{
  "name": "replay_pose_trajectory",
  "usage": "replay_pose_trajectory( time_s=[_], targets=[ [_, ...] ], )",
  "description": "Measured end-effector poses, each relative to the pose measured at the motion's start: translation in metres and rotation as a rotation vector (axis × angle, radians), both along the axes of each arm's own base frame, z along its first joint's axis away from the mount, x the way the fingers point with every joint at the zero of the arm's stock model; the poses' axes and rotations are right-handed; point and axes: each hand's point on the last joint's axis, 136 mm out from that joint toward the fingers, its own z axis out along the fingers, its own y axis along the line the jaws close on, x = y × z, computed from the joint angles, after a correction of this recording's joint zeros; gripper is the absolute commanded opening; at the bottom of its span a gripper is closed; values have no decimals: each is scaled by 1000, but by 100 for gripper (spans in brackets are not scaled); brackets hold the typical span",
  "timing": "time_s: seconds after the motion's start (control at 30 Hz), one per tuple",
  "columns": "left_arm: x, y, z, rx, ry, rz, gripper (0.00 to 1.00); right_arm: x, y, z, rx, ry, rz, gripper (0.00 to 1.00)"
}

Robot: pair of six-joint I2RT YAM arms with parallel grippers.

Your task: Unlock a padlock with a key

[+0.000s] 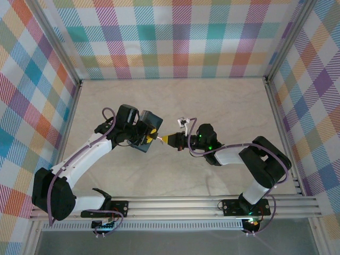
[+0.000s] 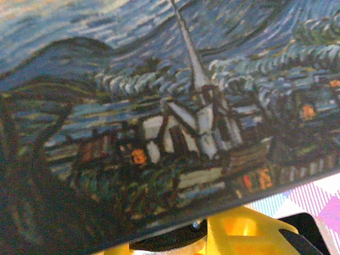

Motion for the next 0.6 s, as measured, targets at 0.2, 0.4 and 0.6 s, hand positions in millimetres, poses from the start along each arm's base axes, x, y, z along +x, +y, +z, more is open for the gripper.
replay_pose_trajectory(
  time_s=[0.2, 0.4, 0.6],
  targets=[
    [1, -1, 1, -4, -6, -1, 11, 0, 1, 3, 6, -2, 6, 0],
    [4, 0, 2, -8, -16, 5, 11, 4, 4, 6, 10, -2, 6, 0],
    [5, 2, 1, -6, -15, 16, 11, 5, 6, 7, 15, 10, 9, 0]
  ],
)
